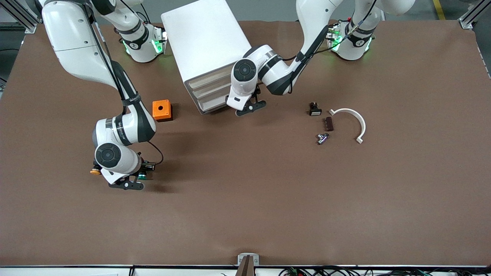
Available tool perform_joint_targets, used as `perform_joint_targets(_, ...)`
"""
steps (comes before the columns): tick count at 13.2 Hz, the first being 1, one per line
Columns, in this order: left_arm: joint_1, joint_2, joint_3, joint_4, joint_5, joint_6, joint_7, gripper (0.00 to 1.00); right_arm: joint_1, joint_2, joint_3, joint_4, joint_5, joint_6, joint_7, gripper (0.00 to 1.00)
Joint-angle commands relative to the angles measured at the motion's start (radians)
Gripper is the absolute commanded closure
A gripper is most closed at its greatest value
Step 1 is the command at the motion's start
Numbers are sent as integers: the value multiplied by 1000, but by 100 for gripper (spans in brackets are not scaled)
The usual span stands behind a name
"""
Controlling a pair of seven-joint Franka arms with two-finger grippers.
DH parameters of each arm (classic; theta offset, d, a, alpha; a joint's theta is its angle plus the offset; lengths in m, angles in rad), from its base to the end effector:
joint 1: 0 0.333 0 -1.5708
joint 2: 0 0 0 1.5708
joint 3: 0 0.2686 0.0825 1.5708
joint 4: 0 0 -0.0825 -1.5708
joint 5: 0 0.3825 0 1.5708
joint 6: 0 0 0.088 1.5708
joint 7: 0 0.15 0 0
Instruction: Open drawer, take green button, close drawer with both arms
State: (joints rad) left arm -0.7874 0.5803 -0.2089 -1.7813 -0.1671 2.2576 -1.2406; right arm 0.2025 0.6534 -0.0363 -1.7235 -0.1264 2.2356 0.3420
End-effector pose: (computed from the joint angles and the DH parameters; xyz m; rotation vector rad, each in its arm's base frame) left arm 0.3277 -0.5253 0.1493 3.0404 0.5925 -0.4008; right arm 0.6125 0.0944 0.1171 2.9865 -0.1267 -0.1611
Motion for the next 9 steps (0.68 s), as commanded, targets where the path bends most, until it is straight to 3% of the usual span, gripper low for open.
perform_joint_targets(1, -4, -10, -15, -17, 3, 11, -28, 0, -5, -20, 6, -24, -32, 13, 12, 70)
perform_joint_targets(2, -4, -8, -15, -17, 3, 11, -29, 0, -3, -20, 6, -24, -32, 13, 21, 14)
perform_joint_targets(3, -4, -8, -15, -15, 3, 11, -34, 0, -3, -23, 7, -21, -27, 10, 25, 0)
perform_joint_targets(7, -18, -7, -17, -17, 3, 10, -69, 0, 9, -89, 15, -15, -25, -30, 29, 0)
perform_joint_targets(9, -9, -5, -15, -14, 3, 2, -79, 0, 11, -165, 27, -13, -22, -109, 28, 0)
